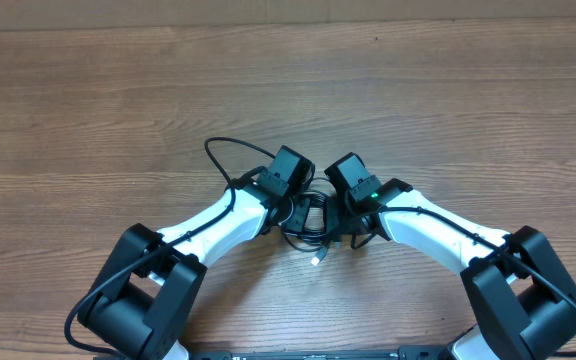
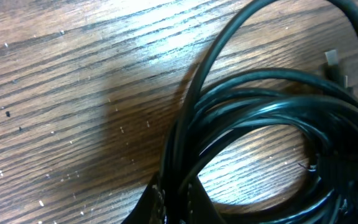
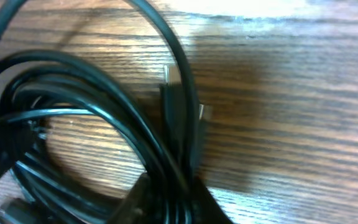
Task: Untangle cables
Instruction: 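Close both grippers on opposite sides of the coiled black cables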
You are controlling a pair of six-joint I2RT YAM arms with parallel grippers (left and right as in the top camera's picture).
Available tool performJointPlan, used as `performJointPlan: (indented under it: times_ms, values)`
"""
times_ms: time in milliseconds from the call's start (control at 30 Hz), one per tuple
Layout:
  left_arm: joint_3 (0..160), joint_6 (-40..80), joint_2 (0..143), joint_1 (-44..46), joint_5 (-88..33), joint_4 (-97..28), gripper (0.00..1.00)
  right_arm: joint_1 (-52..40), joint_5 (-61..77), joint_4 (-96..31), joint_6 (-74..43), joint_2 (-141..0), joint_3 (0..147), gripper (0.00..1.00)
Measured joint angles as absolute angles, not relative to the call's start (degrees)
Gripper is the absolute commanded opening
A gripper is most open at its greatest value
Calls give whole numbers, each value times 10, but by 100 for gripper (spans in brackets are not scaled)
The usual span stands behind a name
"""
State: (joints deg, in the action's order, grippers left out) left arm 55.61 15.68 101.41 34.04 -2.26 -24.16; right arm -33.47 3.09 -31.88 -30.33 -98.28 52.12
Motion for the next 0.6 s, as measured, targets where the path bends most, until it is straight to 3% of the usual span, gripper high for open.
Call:
performJointPlan:
  times_ms: [600]
  values:
    - [571,157,1015,339,-21,-253,4,-333,38,-338,-304,-1000,549,4]
